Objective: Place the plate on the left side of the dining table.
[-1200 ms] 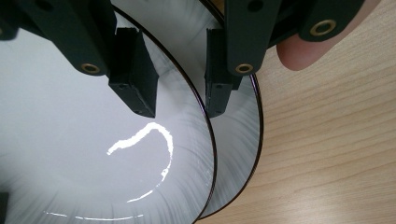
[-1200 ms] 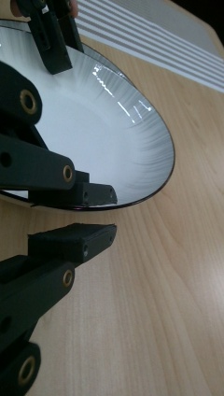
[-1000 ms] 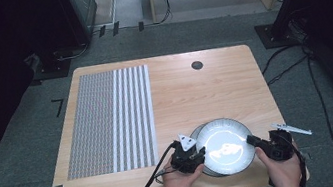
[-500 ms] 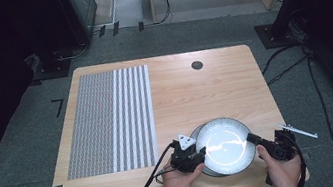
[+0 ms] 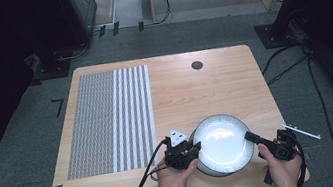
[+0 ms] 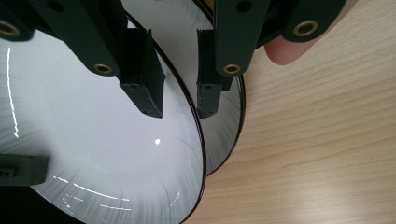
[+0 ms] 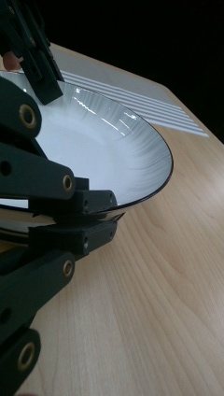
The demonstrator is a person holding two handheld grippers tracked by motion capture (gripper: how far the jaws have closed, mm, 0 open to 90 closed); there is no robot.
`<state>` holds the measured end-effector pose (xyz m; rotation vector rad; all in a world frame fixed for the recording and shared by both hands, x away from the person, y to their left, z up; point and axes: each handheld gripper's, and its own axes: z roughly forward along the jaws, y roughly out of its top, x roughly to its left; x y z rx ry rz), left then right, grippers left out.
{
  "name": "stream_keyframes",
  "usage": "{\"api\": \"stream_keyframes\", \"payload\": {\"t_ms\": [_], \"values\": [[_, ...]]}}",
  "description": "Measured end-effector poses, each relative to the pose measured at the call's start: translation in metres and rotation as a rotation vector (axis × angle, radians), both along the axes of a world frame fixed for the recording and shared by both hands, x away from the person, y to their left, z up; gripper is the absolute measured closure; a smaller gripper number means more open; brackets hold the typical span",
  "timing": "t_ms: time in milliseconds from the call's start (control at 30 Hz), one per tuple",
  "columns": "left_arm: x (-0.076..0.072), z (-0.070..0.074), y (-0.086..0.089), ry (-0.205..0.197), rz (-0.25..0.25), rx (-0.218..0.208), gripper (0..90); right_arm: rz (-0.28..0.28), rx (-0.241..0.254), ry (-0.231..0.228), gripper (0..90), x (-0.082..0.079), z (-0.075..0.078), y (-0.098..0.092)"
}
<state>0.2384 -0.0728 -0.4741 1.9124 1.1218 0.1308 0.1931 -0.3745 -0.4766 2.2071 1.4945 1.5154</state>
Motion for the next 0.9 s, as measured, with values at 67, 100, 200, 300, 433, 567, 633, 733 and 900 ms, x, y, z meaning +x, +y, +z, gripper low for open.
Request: {"api": "stream_keyframes", "payload": {"t_ms": [67, 100, 200, 300, 433, 567, 633, 733, 900], "values": [[0.001, 0.002, 0.003, -0.002, 0.001, -0.003, 72.4, 0.002, 0.003, -0.001, 85.2, 0.000, 0.001, 0.001], [0.001, 0.003, 0.005, 0.004, 0.002, -0.009, 72.5, 0.001, 0.004, -0.003, 85.1, 0.000, 0.003, 0.003], [0.003, 0.008, 0.013, 0.013, -0.001, -0.023, 72.8, 0.007, 0.010, -0.014, 85.0, 0.001, 0.008, 0.008], [0.005, 0.014, 0.021, 0.011, 0.004, -0.033, 73.2, 0.007, 0.023, -0.020, 85.0, 0.001, 0.010, 0.015], [0.008, 0.021, 0.033, 0.013, 0.016, -0.051, 73.6, 0.010, 0.054, -0.020, 85.1, 0.004, 0.011, 0.023], [0.010, 0.025, 0.044, 0.004, 0.035, -0.044, 74.7, 0.018, 0.053, -0.024, 85.2, 0.009, 0.015, 0.035], [0.011, 0.026, 0.049, -0.001, 0.050, -0.041, 75.2, 0.027, 0.040, -0.030, 85.1, 0.012, 0.018, 0.041], [0.013, 0.027, 0.062, -0.001, 0.078, -0.043, 75.7, 0.045, 0.024, -0.032, 85.2, 0.020, 0.022, 0.055], [0.016, 0.030, 0.077, -0.003, 0.100, -0.049, 75.9, 0.070, 0.012, -0.032, 85.2, 0.031, 0.028, 0.073]]}}
